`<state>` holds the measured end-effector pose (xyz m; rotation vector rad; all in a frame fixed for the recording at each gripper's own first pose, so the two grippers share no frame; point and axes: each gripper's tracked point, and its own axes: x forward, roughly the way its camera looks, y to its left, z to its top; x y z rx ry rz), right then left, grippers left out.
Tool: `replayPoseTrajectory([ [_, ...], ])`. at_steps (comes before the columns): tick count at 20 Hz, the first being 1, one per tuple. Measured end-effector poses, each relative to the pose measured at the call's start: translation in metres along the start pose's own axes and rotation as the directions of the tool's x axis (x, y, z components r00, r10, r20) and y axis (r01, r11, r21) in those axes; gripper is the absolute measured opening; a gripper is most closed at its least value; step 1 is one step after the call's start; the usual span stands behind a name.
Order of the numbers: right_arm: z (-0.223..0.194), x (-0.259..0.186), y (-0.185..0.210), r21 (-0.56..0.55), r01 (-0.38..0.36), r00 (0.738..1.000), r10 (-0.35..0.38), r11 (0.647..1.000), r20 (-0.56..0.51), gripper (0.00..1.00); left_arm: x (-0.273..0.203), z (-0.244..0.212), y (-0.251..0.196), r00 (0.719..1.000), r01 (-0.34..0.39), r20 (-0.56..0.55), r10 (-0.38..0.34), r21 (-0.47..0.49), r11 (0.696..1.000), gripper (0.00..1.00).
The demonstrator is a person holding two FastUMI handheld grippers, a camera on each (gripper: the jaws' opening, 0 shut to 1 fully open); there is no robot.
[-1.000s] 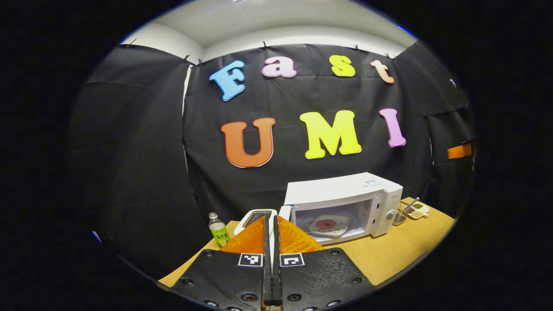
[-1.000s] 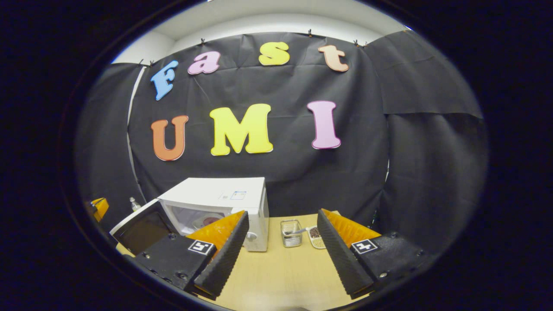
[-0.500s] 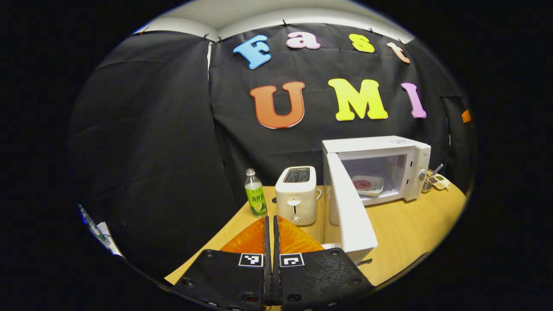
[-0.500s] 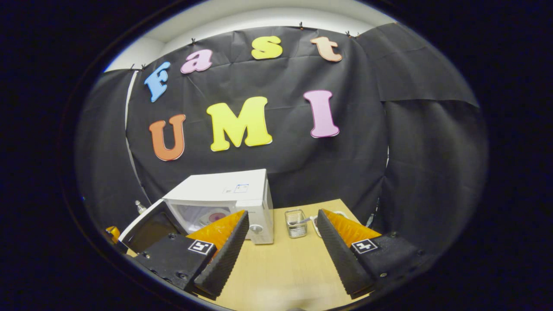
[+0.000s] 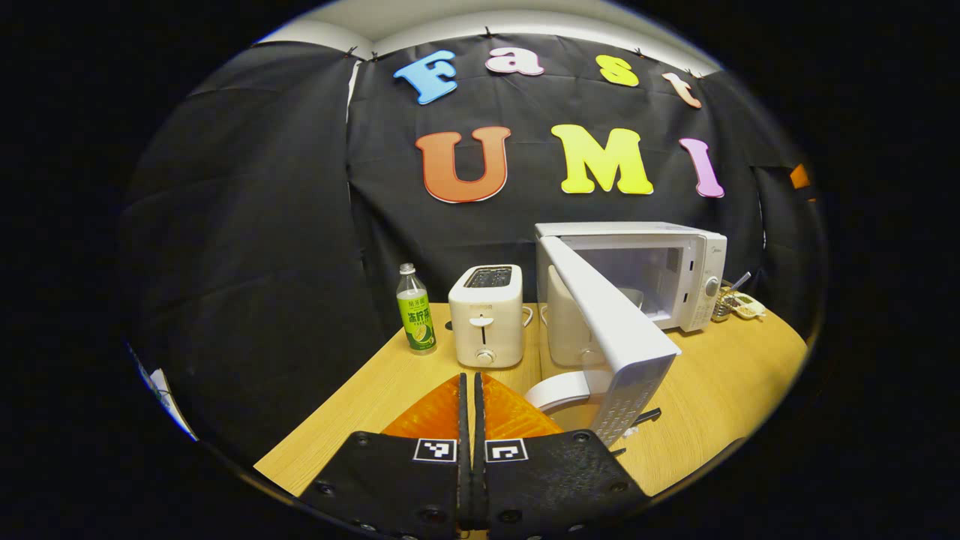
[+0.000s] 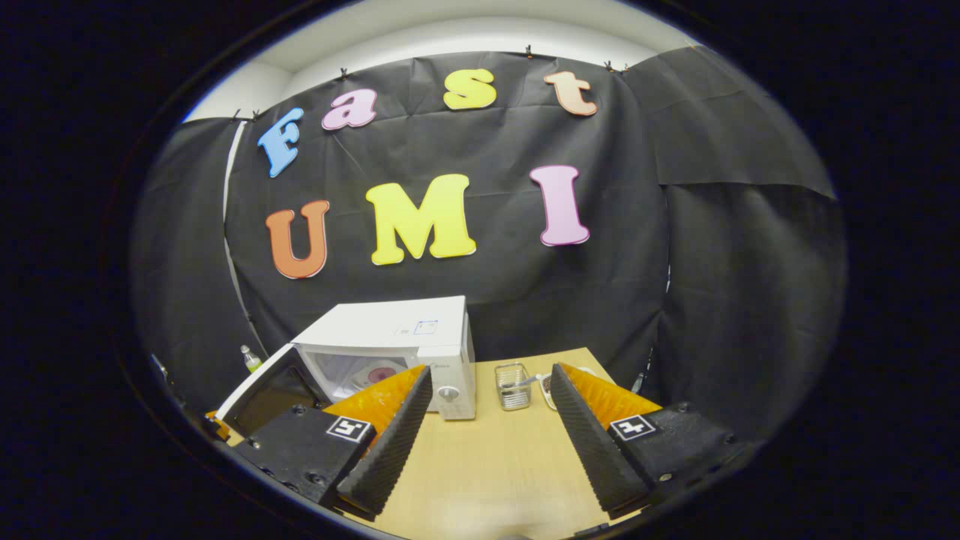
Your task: Open the microwave oven with the left hand, put the food in, and close the microwave oven.
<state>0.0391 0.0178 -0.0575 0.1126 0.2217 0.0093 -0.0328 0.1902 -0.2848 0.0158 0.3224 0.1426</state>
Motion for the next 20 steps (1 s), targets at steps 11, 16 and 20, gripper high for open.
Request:
replayPoseTrajectory([
  [11, -0.006, 0.009, -0.021, 0.01, -0.01, 0.999, 0.01, 1.0, -0.047, 0.92, 0.021, 0.015, -0.144, 0.973, 0.225, 0.039, -0.226, 0.026, 0.974, 0.0],
  [16, -0.008, 0.019, -0.034, -0.004, -0.012, 0.998, 0.012, 1.0, -0.067, 0.92, 0.04, 0.028, -0.207, 0.947, 0.312, 0.056, -0.315, 0.061, 0.948, 0.0],
  [20, -0.008, 0.017, -0.046, -0.006, -0.011, 0.997, 0.011, 1.0, -0.074, 0.92, 0.059, 0.037, -0.257, 0.92, 0.38, 0.069, -0.386, 0.08, 0.921, 0.0],
])
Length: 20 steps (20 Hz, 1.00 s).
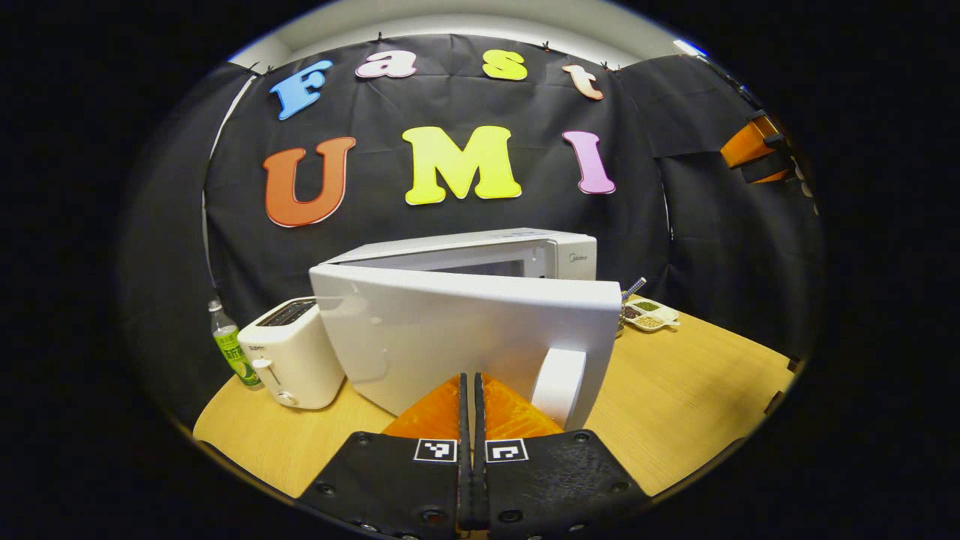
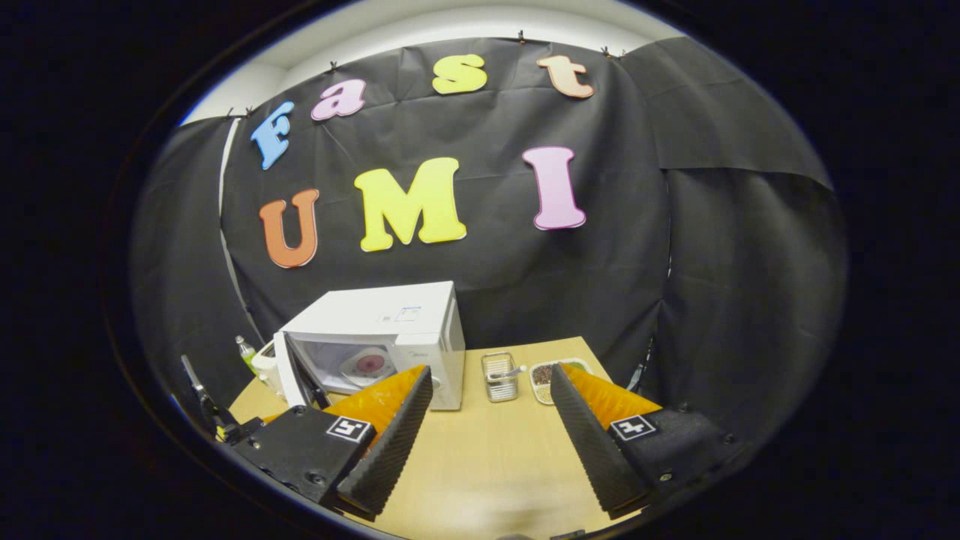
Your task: Open the microwave oven with the left hand, put the food in, and close the microwave oven.
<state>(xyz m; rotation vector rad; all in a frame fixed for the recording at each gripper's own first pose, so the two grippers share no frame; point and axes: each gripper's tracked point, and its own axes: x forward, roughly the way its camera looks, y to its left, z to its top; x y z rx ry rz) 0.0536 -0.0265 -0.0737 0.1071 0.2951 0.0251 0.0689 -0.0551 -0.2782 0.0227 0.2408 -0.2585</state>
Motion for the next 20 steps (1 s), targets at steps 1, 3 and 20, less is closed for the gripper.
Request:
replayPoseTrajectory([
  [1, 0.004, 0.002, -0.003, -0.003, 0.0, 1.0, 0.0, 1.0, 0.001, 1.0, 0.009, 0.003, -0.008, 1.0, 0.012, 0.008, -0.012, 0.005, 1.0, 0.0],
  [3, 0.01, 0.008, -0.012, -0.01, 0.008, 1.0, -0.007, 1.0, 0.007, 1.0, 0.031, 0.006, -0.021, 1.0, 0.03, 0.005, -0.031, 0.012, 0.999, 0.0],
  [20, 0.004, 0.047, -0.047, -0.004, 0.017, 0.999, -0.017, 1.0, -0.05, 1.0, 0.161, 0.041, -0.039, 0.998, -0.033, 0.047, 0.033, -0.006, 0.999, 0.0],
])
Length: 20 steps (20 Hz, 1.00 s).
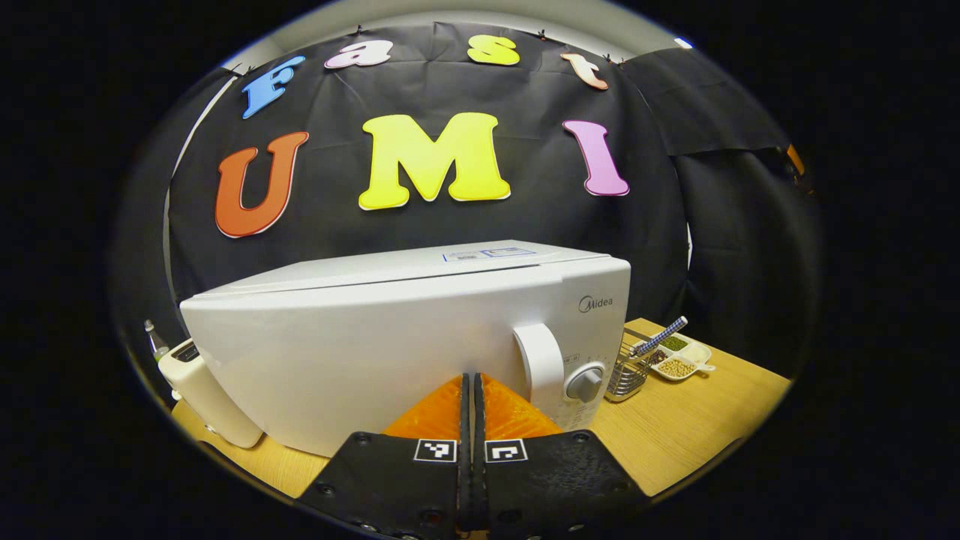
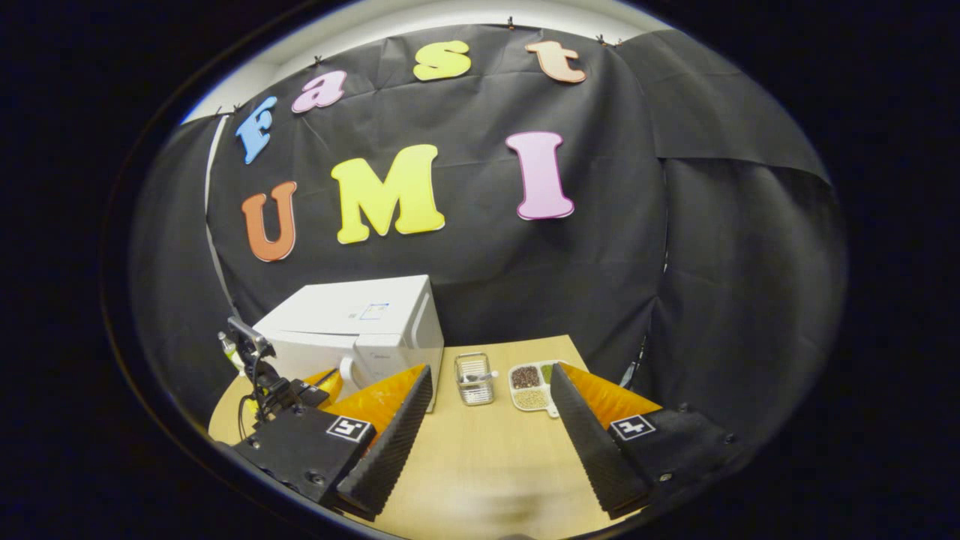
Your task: Open the microwave oven with the left hand, put the food in, and close the microwave oven.
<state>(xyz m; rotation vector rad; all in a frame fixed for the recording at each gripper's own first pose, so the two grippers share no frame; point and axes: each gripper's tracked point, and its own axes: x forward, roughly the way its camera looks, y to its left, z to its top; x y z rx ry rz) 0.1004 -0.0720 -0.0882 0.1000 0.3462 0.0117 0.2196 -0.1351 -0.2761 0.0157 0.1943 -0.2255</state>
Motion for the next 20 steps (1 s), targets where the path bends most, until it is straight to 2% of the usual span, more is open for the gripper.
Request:
replayPoseTrajectory([
  [3, 0.0, 0.003, 0.003, -0.008, -0.005, 1.0, 0.005, 1.0, -0.005, 1.0, 0.009, 0.002, 0.002, 1.0, -0.01, 0.01, 0.01, -0.003, 1.0, 0.0],
  [4, 0.0, 0.004, 0.007, -0.008, -0.013, 1.0, 0.013, 1.0, -0.008, 0.92, 0.005, -0.003, 0.001, 1.0, -0.02, -0.024, 0.019, -0.034, 0.999, 0.0],
  [5, 0.002, 0.004, 0.01, -0.014, -0.017, 1.0, 0.017, 1.0, -0.009, 1.0, 0.005, 0.0, -0.003, 1.0, -0.018, -0.011, 0.018, -0.051, 0.999, 0.0],
  [9, 0.007, 0.001, 0.021, -0.036, -0.032, 0.999, 0.033, 0.999, 0.005, 1.0, -0.004, 0.003, -0.003, 1.0, -0.01, -0.023, 0.009, -0.049, 0.999, 0.0],
  [10, 0.009, -0.002, 0.024, -0.04, -0.035, 0.999, 0.036, 0.999, 0.012, 0.92, -0.009, 0.005, -0.001, 1.0, -0.01, -0.022, 0.009, -0.039, 0.999, 0.0],
  [11, 0.009, -0.004, 0.027, -0.044, -0.04, 0.999, 0.04, 0.998, 0.016, 1.0, -0.015, 0.007, 0.001, 1.0, -0.012, -0.018, 0.011, -0.032, 0.999, 0.0],
  [13, 0.009, -0.01, 0.031, -0.051, -0.045, 0.999, 0.046, 0.998, 0.023, 1.0, -0.03, 0.009, 0.012, 0.999, -0.047, -0.019, 0.047, -0.008, 0.999, 0.0],
  [14, 0.009, -0.012, 0.033, -0.052, -0.045, 0.999, 0.047, 0.998, 0.027, 0.92, -0.036, 0.007, 0.017, 0.998, -0.062, -0.028, 0.061, -0.003, 0.998, 0.0],
  [15, 0.009, -0.015, 0.034, -0.056, -0.043, 0.998, 0.044, 0.998, 0.033, 0.92, -0.047, 0.001, 0.023, 0.995, -0.081, -0.057, 0.081, 0.007, 0.997, 0.0],
  [16, 0.008, -0.018, 0.035, -0.063, -0.038, 0.998, 0.04, 0.997, 0.039, 1.0, -0.056, -0.006, 0.027, 0.992, -0.091, -0.082, 0.092, 0.015, 0.996, 0.32],
  [18, 0.003, -0.025, 0.04, -0.066, -0.037, 0.998, 0.04, 0.997, 0.043, 1.0, -0.076, -0.016, 0.034, 0.988, -0.115, -0.103, 0.118, 0.036, 0.993, 0.96],
  [20, -0.002, -0.034, 0.047, -0.071, -0.04, 0.998, 0.043, 0.997, 0.048, 1.0, -0.098, -0.02, 0.034, 0.985, -0.112, -0.128, 0.116, 0.038, 0.993, 0.96],
])
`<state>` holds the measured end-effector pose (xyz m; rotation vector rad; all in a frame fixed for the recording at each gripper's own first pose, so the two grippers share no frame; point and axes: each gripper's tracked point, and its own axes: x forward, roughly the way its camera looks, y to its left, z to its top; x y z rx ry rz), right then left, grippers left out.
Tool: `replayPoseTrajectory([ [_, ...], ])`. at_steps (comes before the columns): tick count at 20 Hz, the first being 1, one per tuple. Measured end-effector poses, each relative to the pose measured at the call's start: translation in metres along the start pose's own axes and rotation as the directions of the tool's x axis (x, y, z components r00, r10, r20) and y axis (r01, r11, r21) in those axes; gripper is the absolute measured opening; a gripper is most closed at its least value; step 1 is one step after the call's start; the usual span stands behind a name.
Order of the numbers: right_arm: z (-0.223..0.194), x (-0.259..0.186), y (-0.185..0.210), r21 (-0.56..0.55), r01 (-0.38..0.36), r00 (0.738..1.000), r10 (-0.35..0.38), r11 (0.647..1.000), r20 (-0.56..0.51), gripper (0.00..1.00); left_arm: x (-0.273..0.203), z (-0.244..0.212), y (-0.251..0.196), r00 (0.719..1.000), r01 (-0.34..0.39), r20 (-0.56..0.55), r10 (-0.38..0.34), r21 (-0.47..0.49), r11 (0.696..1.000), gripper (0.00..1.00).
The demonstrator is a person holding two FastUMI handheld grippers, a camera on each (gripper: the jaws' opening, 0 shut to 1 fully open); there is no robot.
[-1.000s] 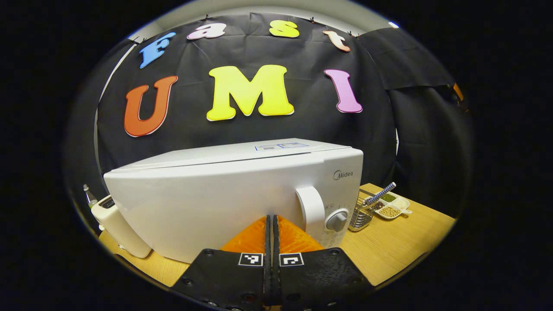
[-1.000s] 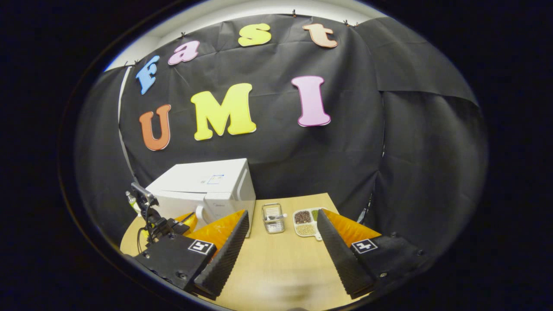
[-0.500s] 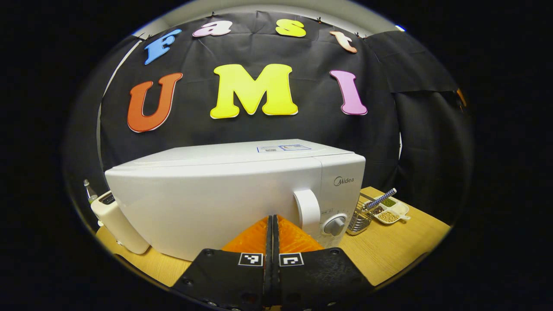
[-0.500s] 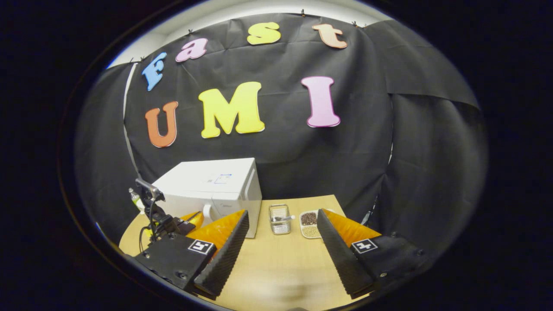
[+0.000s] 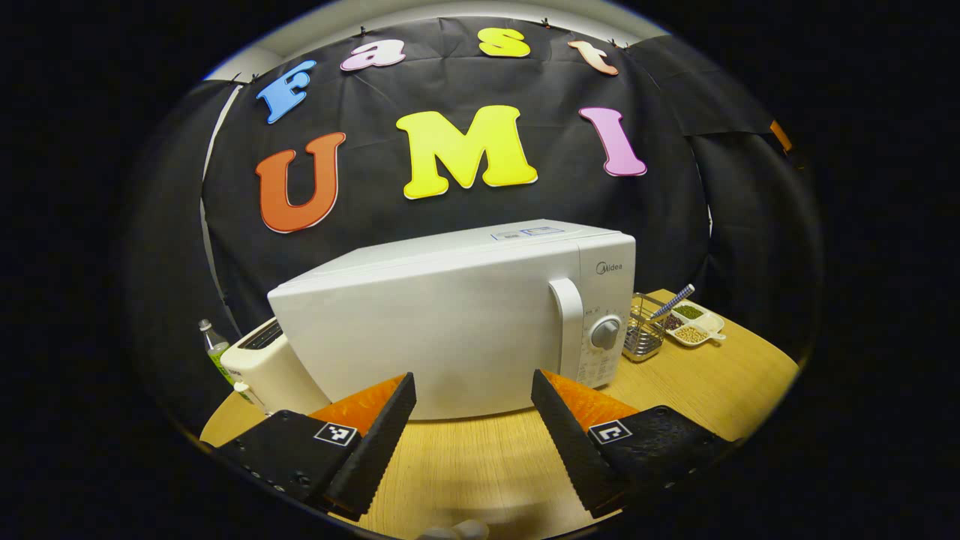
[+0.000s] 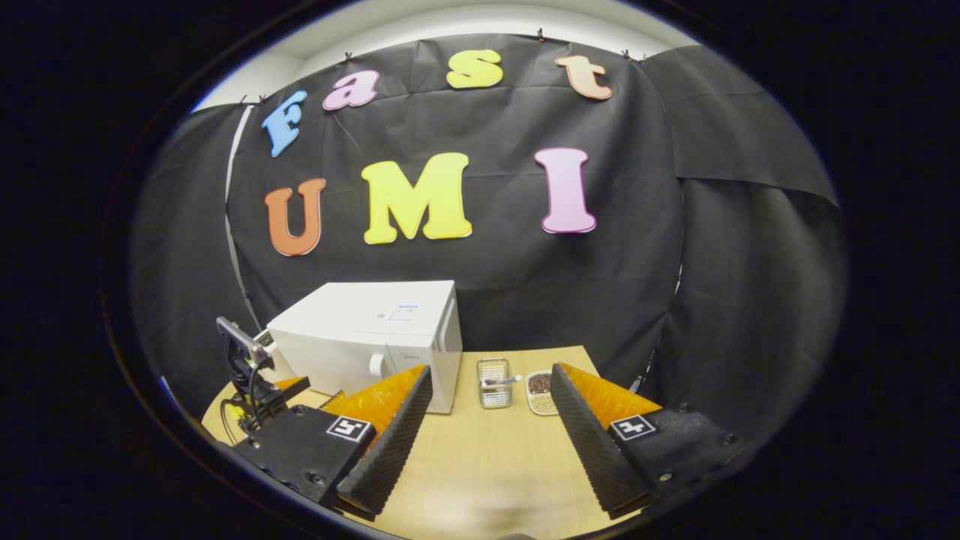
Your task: Open the microwave oven with the left hand, put the food in, and close the microwave oven.
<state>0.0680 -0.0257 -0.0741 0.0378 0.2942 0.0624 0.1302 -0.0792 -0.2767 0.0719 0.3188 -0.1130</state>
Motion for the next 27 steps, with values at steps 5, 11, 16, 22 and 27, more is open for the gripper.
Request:
replayPoseTrajectory([
  [5, 0.007, -0.027, 0.024, -0.006, -0.021, 0.999, 0.021, 1.0, 0.044, 1.0, -0.084, 0.058, 0.023, 0.998, 0.011, 0.068, -0.006, -0.067, 0.998, 0.96],
  [11, 0.055, -0.072, 0.054, -0.054, -0.033, 0.98, 0.043, 0.998, 0.196, 0.92, -0.192, 0.145, 0.087, 0.98, -0.056, 0.186, 0.073, -0.097, 0.994, 0.95],
  [16, 0.09, -0.103, 0.076, -0.028, -0.06, 0.955, 0.066, 0.998, 0.289, 1.0, -0.242, 0.199, 0.11, 0.961, -0.064, 0.258, 0.105, -0.163, 0.985, 0.96],
  [22, 0.097, -0.117, 0.085, -0.033, -0.068, 0.95, 0.075, 0.997, 0.304, 0.92, -0.261, 0.225, 0.118, 0.94, -0.073, 0.32, 0.119, -0.154, 0.985, 0.96],
  [27, 0.095, -0.122, 0.079, -0.026, -0.059, 0.952, 0.064, 0.998, 0.298, 0.91, -0.263, 0.225, 0.116, 0.94, -0.067, 0.325, 0.108, -0.136, 0.988, 0.96],
])
